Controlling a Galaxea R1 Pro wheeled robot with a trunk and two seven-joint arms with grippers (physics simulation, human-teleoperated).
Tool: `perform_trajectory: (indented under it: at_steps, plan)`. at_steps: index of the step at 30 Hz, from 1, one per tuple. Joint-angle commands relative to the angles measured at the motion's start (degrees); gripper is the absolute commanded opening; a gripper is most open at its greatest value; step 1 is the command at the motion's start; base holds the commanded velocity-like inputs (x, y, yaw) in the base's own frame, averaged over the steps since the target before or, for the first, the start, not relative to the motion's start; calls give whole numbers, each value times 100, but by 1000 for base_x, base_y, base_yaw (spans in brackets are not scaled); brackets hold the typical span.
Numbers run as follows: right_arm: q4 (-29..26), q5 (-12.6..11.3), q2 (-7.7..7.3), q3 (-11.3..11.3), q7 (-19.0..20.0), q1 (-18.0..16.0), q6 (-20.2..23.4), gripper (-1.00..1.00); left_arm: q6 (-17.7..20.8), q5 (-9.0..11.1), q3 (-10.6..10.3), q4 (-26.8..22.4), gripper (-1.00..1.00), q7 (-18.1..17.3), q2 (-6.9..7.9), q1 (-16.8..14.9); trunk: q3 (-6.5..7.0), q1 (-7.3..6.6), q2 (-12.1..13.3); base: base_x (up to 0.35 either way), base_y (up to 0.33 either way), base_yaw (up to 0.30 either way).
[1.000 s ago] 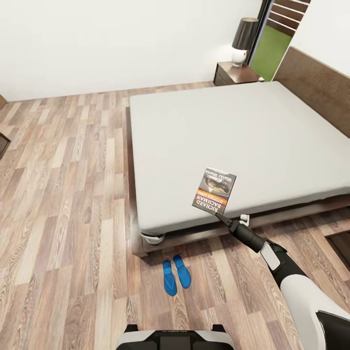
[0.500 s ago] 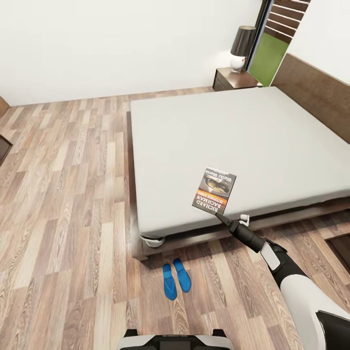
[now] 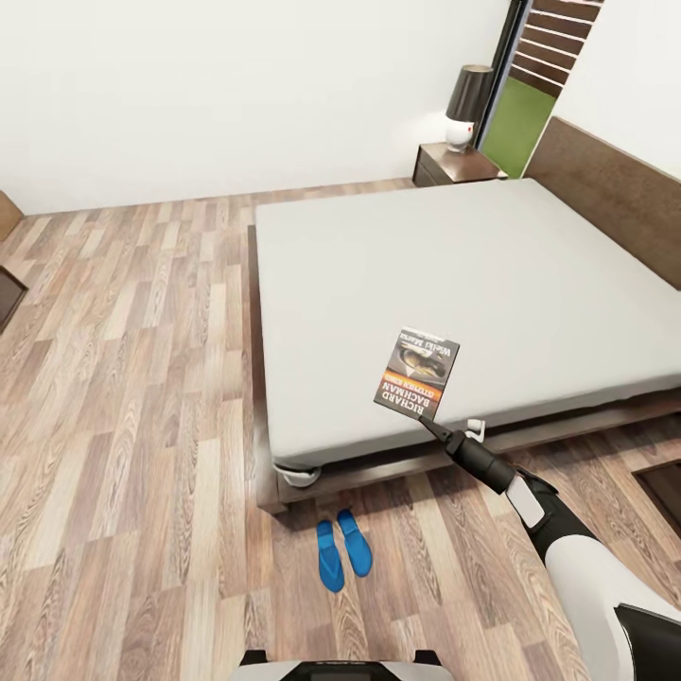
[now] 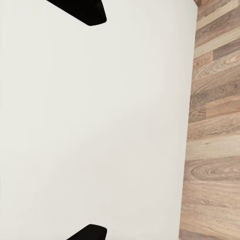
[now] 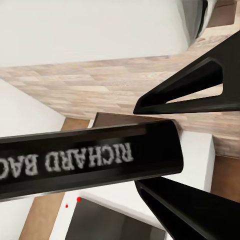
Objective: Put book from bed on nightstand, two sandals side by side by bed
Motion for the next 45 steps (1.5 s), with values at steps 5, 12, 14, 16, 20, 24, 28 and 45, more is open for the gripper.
perform_trajectory:
  at_steps: [5,12,14,16,20,24,28,45]
  plan:
    - [14,-21,1,-7,13,-3,49,-100,-17,15,-48,-6,100,25,-2,1,40,4,-8,0,0,0]
    - [19,-21,2,-7,13,-3,45,-100,-17,15,-48,-9,100,25,-1,1,104,4,-8,0,0,3]
    - [20,-21,2,-7,13,-3,44,-100,-17,15,-48,-9,100,25,-1,1,122,4,-8,0,0,32]
    - [20,-21,0,-9,13,-3,44,-100,-17,15,-48,-9,100,25,-1,1,136,4,-8,0,0,39]
    - [21,-21,-4,-13,15,-3,49,-100,-17,15,-48,-10,100,25,-1,1,152,4,-8,0,0,22]
    - [21,-21,-6,-9,15,-3,52,-100,-17,15,-48,-10,100,25,-2,1,158,4,-8,0,0,8]
    - [21,-21,-6,-4,14,-3,52,-100,-17,15,-48,-10,100,25,-3,1,159,4,-8,0,0,3]
    - [21,-21,-7,-11,13,-3,52,-100,-17,15,-48,-10,100,25,-2,1,214,4,-8,0,0,0]
